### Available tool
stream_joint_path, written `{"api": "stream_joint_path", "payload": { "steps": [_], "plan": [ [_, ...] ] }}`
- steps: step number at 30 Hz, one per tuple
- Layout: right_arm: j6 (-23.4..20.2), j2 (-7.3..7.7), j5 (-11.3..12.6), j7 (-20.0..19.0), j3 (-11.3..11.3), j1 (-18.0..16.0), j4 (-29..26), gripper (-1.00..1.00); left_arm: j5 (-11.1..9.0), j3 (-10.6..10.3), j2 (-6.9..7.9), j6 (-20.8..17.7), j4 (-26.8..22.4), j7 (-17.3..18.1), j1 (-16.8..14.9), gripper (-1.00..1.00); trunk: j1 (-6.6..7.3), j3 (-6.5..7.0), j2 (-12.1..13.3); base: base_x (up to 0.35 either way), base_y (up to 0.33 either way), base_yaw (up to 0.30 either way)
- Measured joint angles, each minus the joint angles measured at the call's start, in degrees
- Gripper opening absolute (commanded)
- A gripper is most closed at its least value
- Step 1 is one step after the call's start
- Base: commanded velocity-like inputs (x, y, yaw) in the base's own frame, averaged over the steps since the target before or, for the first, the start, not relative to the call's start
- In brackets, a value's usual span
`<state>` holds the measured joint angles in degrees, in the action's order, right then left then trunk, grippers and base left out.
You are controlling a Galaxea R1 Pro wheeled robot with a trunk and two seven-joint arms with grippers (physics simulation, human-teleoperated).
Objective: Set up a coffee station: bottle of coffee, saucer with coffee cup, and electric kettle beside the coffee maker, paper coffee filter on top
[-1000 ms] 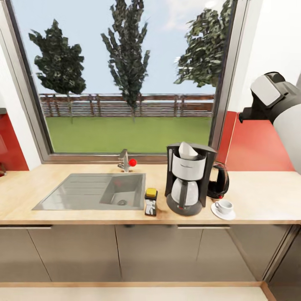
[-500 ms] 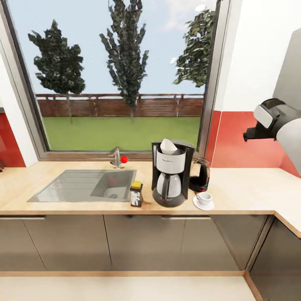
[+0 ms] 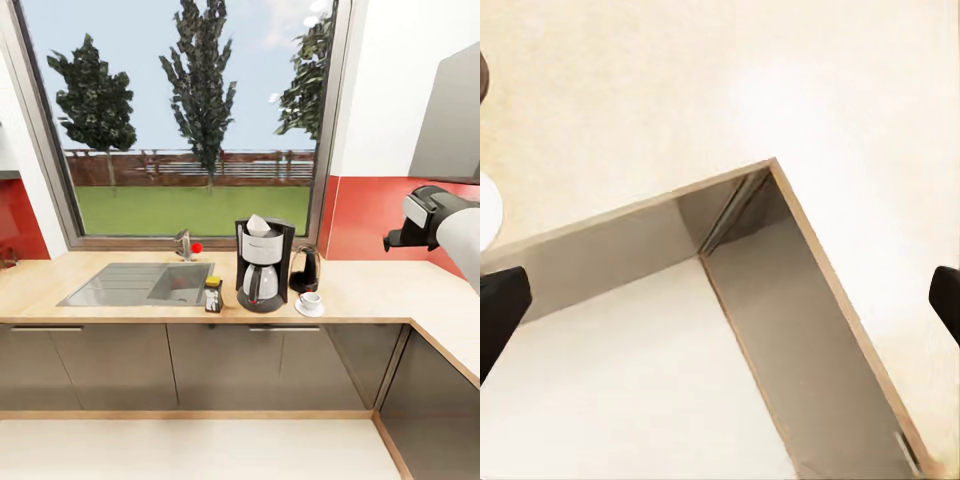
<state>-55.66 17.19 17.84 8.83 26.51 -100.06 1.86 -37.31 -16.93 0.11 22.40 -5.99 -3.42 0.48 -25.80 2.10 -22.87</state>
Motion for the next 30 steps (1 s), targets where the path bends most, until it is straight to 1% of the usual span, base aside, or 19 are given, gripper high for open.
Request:
{"api": "stream_joint_path", "payload": {
  "steps": [3, 6, 7, 9, 11, 13, 14, 15, 16, 18, 19, 20, 22, 24, 25, 26, 28, 29, 30],
  "plan": [
    [-3.93, -0.23, -0.05, -1.65, 0.05, 2.31, 0.04, 1.0, -0.08, 0.03, 0.03, 0.02, 0.03, 0.0, 0.0, 1.0, 0.0, 0.0, 0.0, -0.334, 0.0, 0.0],
    [-4.28, -0.26, -0.11, -4.73, 0.03, 3.99, 0.06, 1.0, -0.14, 0.09, 0.04, 0.02, 0.03, 0.0, 0.0, 1.0, 0.0, 0.0, -0.01, -0.333, 0.0, 0.0],
    [-4.27, -0.2, -0.12, -5.81, -0.1, 5.15, 0.07, 1.0, -0.15, 0.11, 0.05, 0.05, 0.0, 0.0, -0.01, 1.0, 0.0, 0.0, -0.01, -0.333, 0.0, 0.0],
    [-4.27, -0.31, -0.16, -6.29, -0.13, 7.44, 0.08, 1.0, -0.27, 0.27, 0.18, 0.11, -0.01, 0.0, -0.01, 1.0, 0.0, 0.0, 0.0, -0.333, 0.0, 0.0],
    [-4.26, -0.75, -0.12, -6.44, -0.22, 10.87, 0.06, 1.0, -0.49, 0.42, 0.51, 0.12, -0.04, 0.0, -0.01, 1.0, 0.0, -0.01, 0.0, -0.333, 0.0, 0.0],
    [-4.26, -2.33, 0.04, -6.48, -0.37, 17.39, 0.07, 1.0, -0.57, 0.51, 0.77, 0.13, -0.09, 0.0, -0.01, 1.0, -0.02, -0.02, 0.03, -0.333, 0.0, 0.0],
    [-4.25, -3.45, 0.18, -6.46, -0.48, 20.68, 0.04, 1.0, -0.6, 0.52, 0.8, 0.14, -0.09, 0.0, -0.01, 1.0, 0.01, -0.01, -0.02, -0.333, 0.0, 0.0],
    [-4.25, -4.32, 0.27, -6.46, -0.47, 23.25, 0.06, 1.0, -0.56, 0.53, 0.83, 0.13, -0.11, 0.0, -0.01, 1.0, -0.01, -0.02, 0.02, -0.333, 0.0, 0.0],
    [-4.26, -4.82, 0.17, -6.45, -0.3, 24.5, 0.07, 1.0, -0.57, 0.53, 0.84, 0.13, -0.11, 0.0, -0.01, 1.0, 0.0, 0.0, 0.0, -0.334, 0.0, 0.0],
    [-4.25, -7.39, 0.64, -6.45, -0.62, 30.76, 0.08, 1.0, -0.61, 0.52, 0.94, 0.13, -0.11, 0.0, -0.01, 1.0, -0.01, -0.02, 0.02, -0.334, 0.0, 0.0],
    [-2.37, -9.14, 0.82, -6.41, -0.8, 33.94, 0.09, 1.0, -0.64, 0.55, 1.04, 0.15, -0.1, 0.1, -0.01, 1.0, 0.01, -0.01, -0.02, -0.334, 0.0, 0.0],
    [-1.49, -9.8, 0.6, -6.4, -0.45, 35.16, 0.1, 1.0, -0.67, 0.57, 1.12, 0.17, -0.11, 0.16, -0.01, 1.0, 0.0, 0.0, 0.01, -0.333, 0.0, 0.0],
    [1.97, -11.67, 1.73, -6.42, -0.7, 39.39, 0.15, 1.0, -1.39, 0.91, 1.79, 0.3, -0.12, 0.36, -0.01, 1.0, 0.0, -0.01, 0.0, -0.333, 0.0, 0.0],
    [7.15, -12.85, 4.55, -6.41, -0.7, 44.26, 0.18, 1.0, -3.13, 1.33, 2.39, 0.35, -0.12, 0.47, -0.01, 1.0, 0.01, -0.02, -0.01, -0.333, 0.0, 0.0],
    [10.85, -13.41, 6.14, -6.29, -0.65, 46.99, 0.2, 1.0, -4.23, 1.43, 2.56, 0.36, -0.15, 0.5, -0.01, 1.0, 0.01, -0.01, -0.01, -0.333, 0.0, 0.0],
    [12.89, -13.75, 6.77, -6.18, -0.56, 48.53, 0.21, 1.0, -4.8, 1.46, 2.62, 0.36, -0.16, 0.51, -0.01, 1.0, 0.0, -0.01, 0.0, -0.318, 0.0, 0.0],
    [20.29, -15.24, 8.29, -5.82, -0.62, 54.42, 0.23, 1.0, -6.57, 1.55, 2.75, 0.5, -0.19, 0.54, -0.01, 1.0, 0.02, -0.01, -0.02, -0.17, 0.0, 0.0],
    [25.08, -16.79, 8.99, -5.79, -0.82, 59.1, 0.14, 1.0, -7.5, 1.58, 2.87, 0.65, -0.23, 0.55, -0.01, 1.0, 0.04, -0.01, -0.03, -0.063, 0.0, 0.0],
    [26.38, -17.62, 9.09, -5.85, -0.69, 62.82, 0.17, 1.0, -7.75, 1.59, 2.92, 0.75, -0.35, 0.55, -0.01, 1.0, 0.03, -0.01, -0.01, -0.051, 0.0, 0.0]
  ]
}}
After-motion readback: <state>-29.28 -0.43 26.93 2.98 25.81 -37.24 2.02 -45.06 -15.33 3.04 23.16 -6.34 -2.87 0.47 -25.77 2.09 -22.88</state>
